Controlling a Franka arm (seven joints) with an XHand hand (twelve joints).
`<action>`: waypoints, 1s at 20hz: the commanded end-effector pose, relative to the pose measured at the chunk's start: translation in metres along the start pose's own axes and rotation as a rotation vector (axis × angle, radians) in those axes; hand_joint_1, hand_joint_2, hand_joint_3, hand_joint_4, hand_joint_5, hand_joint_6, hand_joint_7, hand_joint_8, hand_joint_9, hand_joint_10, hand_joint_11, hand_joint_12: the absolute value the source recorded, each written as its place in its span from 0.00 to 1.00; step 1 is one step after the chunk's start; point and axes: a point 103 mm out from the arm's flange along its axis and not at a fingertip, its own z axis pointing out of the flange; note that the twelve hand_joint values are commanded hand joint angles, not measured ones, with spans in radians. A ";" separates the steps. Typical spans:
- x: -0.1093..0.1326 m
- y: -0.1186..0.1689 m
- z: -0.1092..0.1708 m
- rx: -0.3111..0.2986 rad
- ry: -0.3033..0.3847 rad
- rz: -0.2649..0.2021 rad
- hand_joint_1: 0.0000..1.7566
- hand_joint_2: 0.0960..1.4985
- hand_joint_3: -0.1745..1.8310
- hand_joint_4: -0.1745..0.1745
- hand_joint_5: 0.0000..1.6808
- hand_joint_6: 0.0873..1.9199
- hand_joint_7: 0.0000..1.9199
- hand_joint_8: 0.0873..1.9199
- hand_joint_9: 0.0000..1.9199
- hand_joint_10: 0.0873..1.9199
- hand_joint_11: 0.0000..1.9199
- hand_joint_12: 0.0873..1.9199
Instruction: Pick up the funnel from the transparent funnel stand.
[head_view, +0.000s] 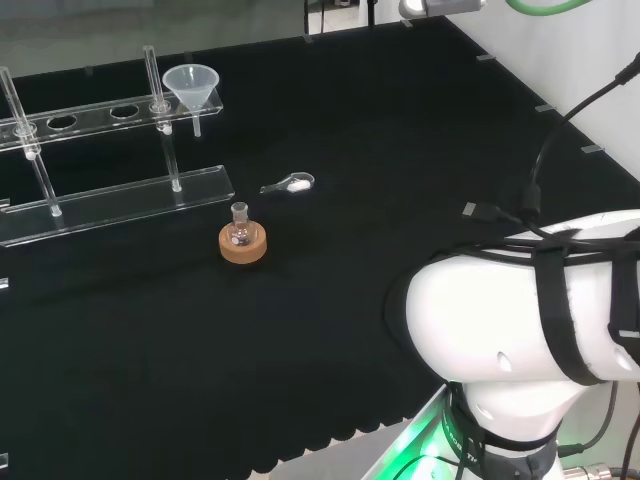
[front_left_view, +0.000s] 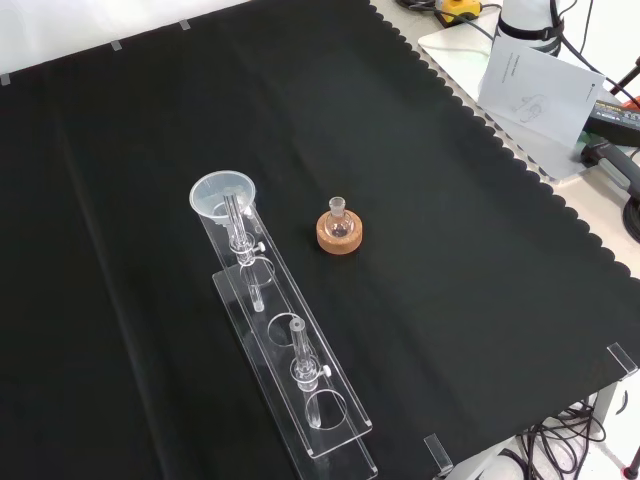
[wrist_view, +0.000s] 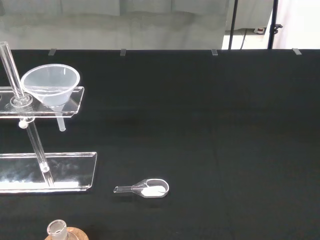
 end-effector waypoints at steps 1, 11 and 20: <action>0.000 0.000 0.000 -0.009 -0.009 0.000 0.04 0.73 0.26 0.54 0.12 0.00 0.00 0.13 0.04 0.31 0.02 0.69; 0.002 0.008 0.006 0.001 -0.036 0.023 0.00 0.77 0.28 0.57 0.11 0.00 0.00 0.10 0.02 0.30 0.00 0.68; -0.018 0.031 0.023 0.031 -0.047 0.069 0.00 0.77 0.27 0.57 0.11 0.00 0.00 0.10 0.03 0.30 0.00 0.68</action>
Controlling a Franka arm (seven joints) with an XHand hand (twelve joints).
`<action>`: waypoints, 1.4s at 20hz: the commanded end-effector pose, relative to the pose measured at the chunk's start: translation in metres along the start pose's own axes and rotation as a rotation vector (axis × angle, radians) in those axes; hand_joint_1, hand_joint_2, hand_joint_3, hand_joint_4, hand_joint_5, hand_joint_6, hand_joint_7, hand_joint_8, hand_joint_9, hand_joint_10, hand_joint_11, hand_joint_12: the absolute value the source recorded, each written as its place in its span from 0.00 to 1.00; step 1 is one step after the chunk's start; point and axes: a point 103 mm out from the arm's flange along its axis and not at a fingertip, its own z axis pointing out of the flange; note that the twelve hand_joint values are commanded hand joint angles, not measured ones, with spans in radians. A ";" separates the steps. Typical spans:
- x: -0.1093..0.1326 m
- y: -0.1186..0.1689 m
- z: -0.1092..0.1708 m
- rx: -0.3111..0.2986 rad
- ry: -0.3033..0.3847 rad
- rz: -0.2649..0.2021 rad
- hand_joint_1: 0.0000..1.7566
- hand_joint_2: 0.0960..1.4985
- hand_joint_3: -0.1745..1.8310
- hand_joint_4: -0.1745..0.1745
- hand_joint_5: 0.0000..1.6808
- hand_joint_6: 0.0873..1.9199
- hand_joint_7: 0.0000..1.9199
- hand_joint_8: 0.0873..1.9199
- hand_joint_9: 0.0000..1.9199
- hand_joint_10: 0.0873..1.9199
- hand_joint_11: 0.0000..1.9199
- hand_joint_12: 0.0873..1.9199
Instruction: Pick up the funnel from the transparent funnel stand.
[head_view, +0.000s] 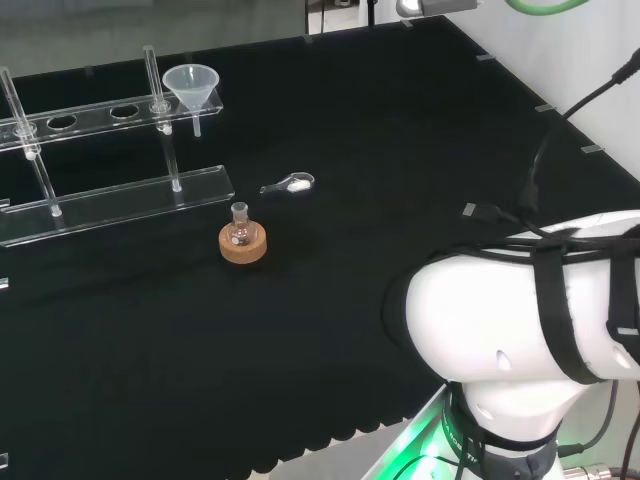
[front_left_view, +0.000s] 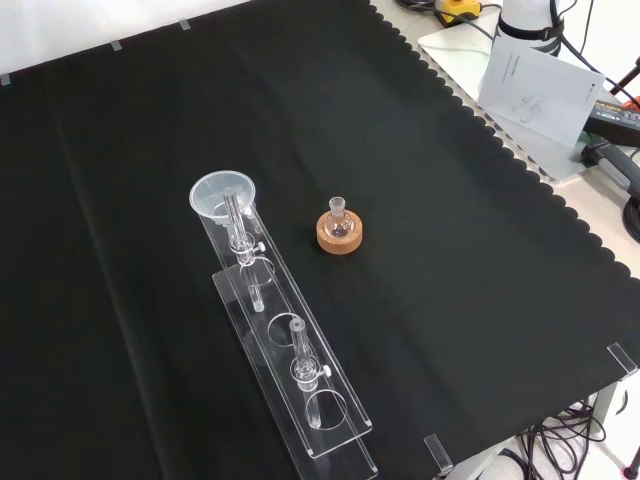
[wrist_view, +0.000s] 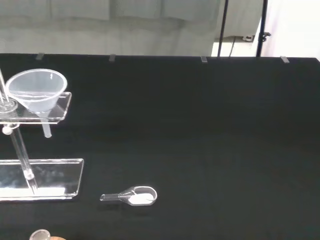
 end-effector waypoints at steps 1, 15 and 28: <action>-0.015 0.028 0.023 0.046 -0.020 0.037 0.00 0.77 0.27 0.57 0.11 0.00 0.00 0.10 0.03 0.30 0.00 0.68; 0.034 0.130 0.058 0.132 -0.050 -0.100 0.12 0.69 0.23 0.51 0.12 0.00 0.02 0.20 0.07 0.33 0.00 0.70; 0.101 0.172 0.093 0.242 -0.052 -0.192 0.22 0.62 0.20 0.49 0.13 0.00 0.01 0.25 0.09 0.35 0.03 0.73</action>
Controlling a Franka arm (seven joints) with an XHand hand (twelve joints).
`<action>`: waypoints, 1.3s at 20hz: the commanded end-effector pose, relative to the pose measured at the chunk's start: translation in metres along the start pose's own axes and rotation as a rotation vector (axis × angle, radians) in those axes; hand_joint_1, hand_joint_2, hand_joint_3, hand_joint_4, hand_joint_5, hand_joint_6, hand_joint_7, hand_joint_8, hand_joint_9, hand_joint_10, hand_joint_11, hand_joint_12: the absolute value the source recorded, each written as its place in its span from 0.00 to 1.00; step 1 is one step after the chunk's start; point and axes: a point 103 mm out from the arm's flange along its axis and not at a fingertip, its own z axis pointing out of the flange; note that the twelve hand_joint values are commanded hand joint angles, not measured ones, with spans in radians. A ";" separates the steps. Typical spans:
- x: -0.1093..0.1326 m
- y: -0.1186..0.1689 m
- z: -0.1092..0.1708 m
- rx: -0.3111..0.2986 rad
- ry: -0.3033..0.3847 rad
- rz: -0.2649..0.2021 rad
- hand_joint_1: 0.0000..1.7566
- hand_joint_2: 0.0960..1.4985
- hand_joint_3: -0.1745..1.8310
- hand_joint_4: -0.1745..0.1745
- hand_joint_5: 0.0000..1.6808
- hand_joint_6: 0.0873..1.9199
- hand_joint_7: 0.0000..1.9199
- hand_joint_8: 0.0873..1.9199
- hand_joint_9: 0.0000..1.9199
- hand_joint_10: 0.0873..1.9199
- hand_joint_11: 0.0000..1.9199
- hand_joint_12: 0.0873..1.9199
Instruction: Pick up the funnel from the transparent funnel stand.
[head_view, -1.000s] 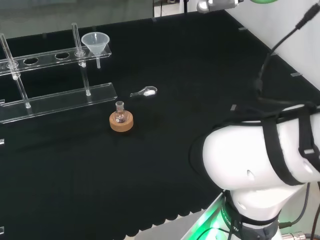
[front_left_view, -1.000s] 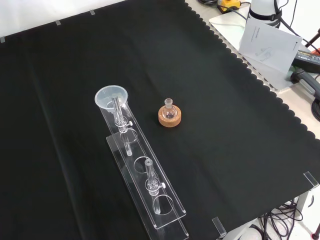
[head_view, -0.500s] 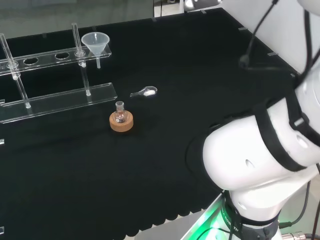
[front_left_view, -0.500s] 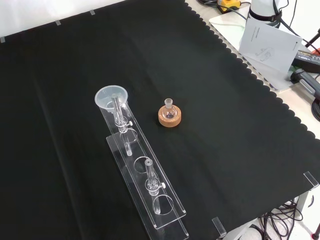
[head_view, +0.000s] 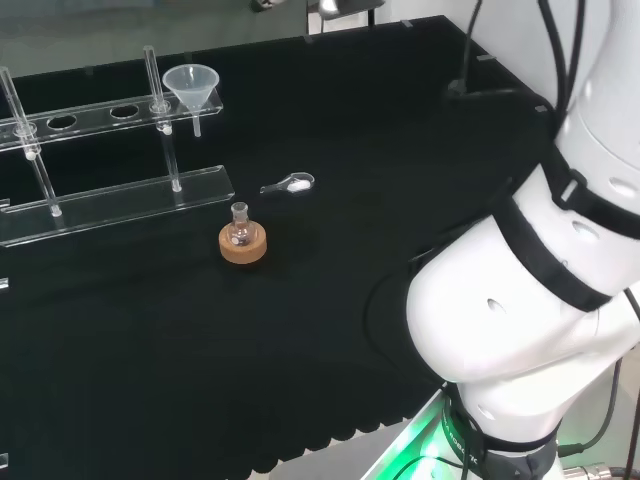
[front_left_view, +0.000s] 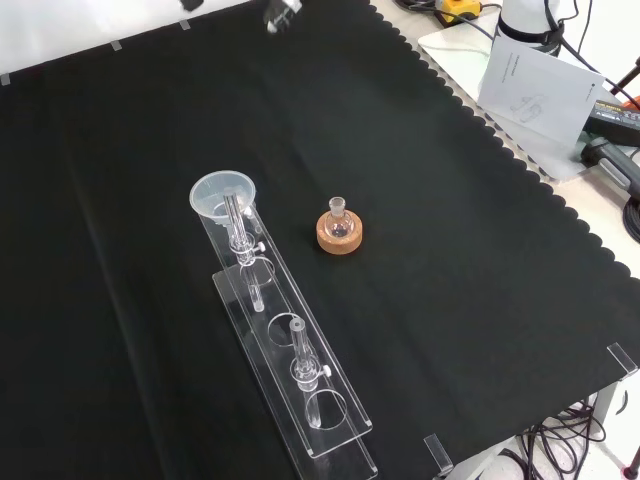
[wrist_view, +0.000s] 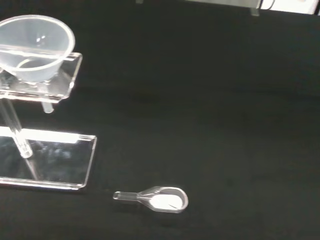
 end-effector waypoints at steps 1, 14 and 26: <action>0.049 0.025 0.014 0.079 0.001 -0.082 0.23 0.61 0.20 0.49 0.13 0.00 0.01 0.25 0.10 0.35 0.04 0.73; 0.085 0.053 0.043 0.172 -0.011 -0.117 0.29 0.51 0.19 0.42 0.07 0.00 0.00 0.24 0.09 0.39 0.15 0.75; 0.108 0.076 0.058 0.239 -0.087 -0.097 0.32 0.47 0.19 0.41 0.06 0.00 0.00 0.20 0.07 0.42 0.16 0.76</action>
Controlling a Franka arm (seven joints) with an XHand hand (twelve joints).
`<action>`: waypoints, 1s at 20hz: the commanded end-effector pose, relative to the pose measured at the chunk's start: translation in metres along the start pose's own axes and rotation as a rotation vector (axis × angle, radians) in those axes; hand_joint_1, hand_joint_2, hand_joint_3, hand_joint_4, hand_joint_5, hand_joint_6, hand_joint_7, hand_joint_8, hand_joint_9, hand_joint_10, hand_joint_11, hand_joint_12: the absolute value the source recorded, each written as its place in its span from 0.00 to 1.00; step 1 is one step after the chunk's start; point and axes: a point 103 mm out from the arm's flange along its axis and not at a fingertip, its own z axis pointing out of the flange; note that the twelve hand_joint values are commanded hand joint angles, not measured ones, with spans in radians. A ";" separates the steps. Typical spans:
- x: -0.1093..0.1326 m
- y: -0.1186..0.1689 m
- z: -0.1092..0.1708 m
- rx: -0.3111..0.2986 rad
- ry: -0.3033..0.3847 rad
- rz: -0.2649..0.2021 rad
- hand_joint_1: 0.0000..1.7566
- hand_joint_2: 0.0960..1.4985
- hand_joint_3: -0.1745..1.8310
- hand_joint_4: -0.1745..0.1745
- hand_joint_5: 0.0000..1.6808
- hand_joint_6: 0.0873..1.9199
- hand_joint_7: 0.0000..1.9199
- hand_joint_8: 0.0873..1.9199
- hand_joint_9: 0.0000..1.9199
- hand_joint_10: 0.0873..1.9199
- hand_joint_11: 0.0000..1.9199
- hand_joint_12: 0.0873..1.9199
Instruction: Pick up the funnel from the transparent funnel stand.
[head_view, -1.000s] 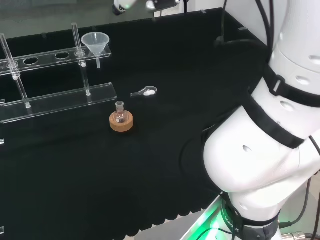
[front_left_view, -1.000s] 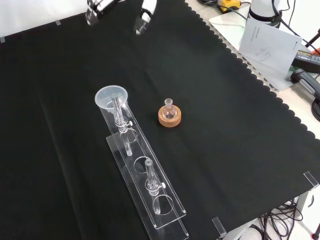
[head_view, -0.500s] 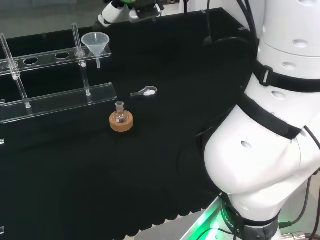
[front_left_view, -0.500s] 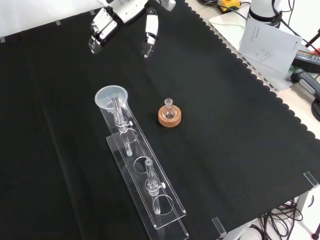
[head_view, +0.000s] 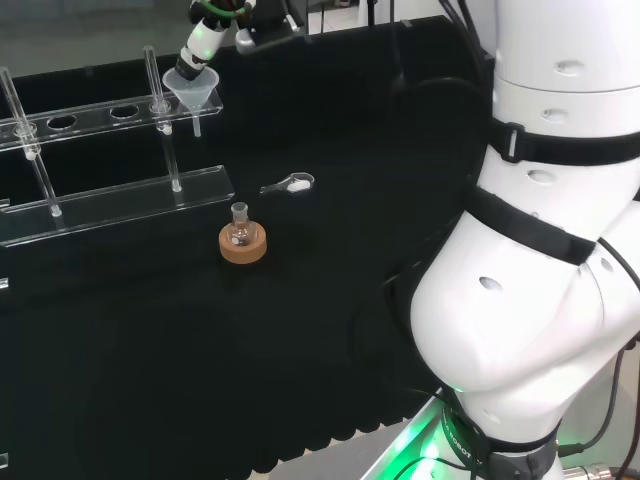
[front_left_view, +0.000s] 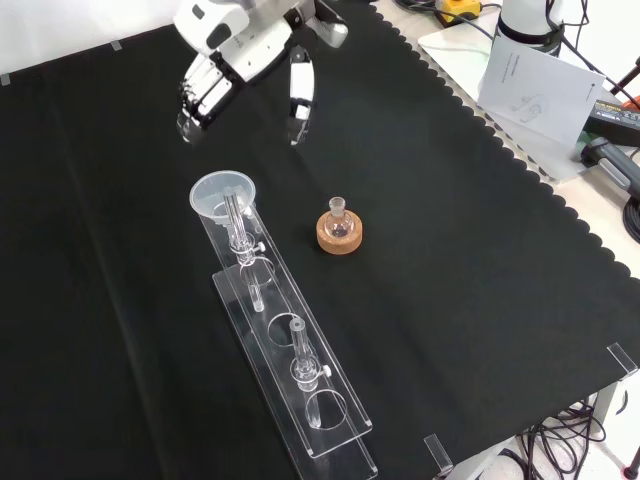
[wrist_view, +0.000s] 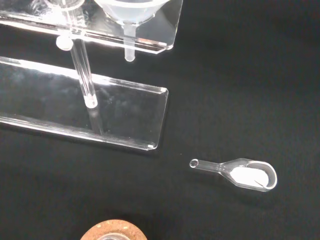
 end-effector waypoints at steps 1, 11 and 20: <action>0.011 0.013 0.007 0.051 -0.041 0.011 0.32 0.47 0.19 0.41 0.06 0.00 0.00 0.20 0.07 0.42 0.16 0.76; 0.024 0.043 0.016 0.104 -0.047 -0.035 0.32 0.46 0.20 0.45 0.02 0.00 0.00 0.09 0.00 0.45 0.14 0.77; 0.027 0.061 0.026 0.123 -0.048 -0.046 0.32 0.46 0.20 0.49 0.00 0.00 0.00 0.08 0.00 0.45 0.14 0.77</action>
